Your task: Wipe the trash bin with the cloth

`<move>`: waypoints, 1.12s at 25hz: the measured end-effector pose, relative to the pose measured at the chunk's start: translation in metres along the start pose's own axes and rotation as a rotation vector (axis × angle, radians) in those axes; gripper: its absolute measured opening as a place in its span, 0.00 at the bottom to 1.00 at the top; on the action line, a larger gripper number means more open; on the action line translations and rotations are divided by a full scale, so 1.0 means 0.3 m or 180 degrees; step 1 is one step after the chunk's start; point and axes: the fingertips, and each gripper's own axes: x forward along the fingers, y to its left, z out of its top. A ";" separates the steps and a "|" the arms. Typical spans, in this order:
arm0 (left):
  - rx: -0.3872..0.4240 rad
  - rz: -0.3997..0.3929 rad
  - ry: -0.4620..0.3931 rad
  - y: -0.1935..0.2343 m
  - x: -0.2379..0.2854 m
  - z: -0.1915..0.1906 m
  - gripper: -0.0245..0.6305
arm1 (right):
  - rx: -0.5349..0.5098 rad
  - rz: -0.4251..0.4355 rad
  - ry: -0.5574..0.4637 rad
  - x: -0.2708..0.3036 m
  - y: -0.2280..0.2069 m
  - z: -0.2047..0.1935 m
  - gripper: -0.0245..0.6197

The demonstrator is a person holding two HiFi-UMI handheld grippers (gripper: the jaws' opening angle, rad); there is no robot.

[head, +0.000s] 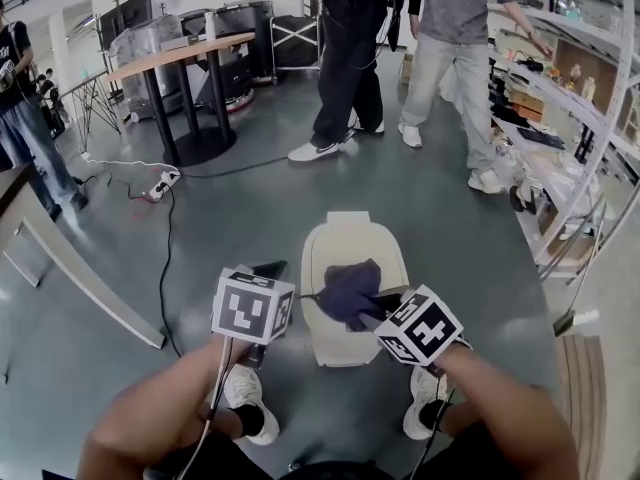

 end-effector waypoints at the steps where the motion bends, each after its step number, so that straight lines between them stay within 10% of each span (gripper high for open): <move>1: 0.0009 -0.0006 0.0003 -0.004 0.000 0.000 0.04 | 0.0024 -0.0019 0.0000 -0.008 -0.008 -0.008 0.18; 28: 0.0097 -0.0053 0.0028 -0.074 0.006 -0.017 0.04 | 0.0358 -0.0448 0.0081 -0.127 -0.150 -0.185 0.18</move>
